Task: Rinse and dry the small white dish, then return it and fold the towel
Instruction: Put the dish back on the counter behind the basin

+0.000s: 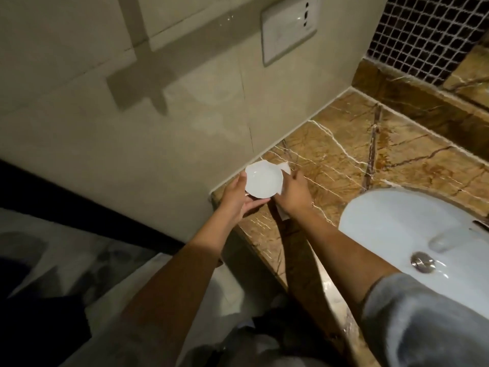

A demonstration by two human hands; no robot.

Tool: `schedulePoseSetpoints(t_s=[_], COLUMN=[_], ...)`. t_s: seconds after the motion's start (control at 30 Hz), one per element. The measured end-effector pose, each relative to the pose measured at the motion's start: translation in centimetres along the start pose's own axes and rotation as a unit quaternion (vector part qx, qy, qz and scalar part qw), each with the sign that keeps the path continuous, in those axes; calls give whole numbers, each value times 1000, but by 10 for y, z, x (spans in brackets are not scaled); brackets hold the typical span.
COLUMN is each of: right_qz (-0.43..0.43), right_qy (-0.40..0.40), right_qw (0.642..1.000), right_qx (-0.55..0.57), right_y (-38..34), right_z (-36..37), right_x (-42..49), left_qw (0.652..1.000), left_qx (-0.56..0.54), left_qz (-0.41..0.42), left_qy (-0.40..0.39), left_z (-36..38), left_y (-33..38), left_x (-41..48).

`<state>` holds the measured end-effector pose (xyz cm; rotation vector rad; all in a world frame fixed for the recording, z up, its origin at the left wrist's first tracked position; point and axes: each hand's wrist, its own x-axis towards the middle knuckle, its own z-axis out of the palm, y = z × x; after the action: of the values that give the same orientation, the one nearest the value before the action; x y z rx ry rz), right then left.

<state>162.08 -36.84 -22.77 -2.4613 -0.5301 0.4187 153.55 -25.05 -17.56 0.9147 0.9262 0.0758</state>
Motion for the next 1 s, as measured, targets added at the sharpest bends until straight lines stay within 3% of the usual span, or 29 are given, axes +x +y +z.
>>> schedulePoseSetpoints(t_s=[0.13,0.23,0.33,0.43,0.57,0.67,0.83,1.0], right_qz=[-7,3,64,114,162,235,305,348], right_qy=[-7,82,180,191,226,281,373,432], right_qw=[1000,989,949,901,854,806,764,722], right_qx=[27,120,251,371,439,465,429,413], right_y=[11,28,51,78,125,167,237,299], right_z=[-9,-31,-58,-84,-110,-131,-167,-201], right_x=[-3,-11,-32,-60,-113,-155,-217,-244], left_qw=[1000,999,995,990,966,944,888,908], left_qx=[16,38,72,105,184,227,282,270], left_qz=[3,-2,-10,-23,-51,-92,-152,-129], left_qy=[-3,-25,-63,-94,-173,-223,-330,-294], left_z=[-1,16,49,93,154,201,271,325], left_y=[-5,-9,-18,-40,-86,-128,-198,-252], left_x=[7,10,6,-3,-21,-43,-80,-107])
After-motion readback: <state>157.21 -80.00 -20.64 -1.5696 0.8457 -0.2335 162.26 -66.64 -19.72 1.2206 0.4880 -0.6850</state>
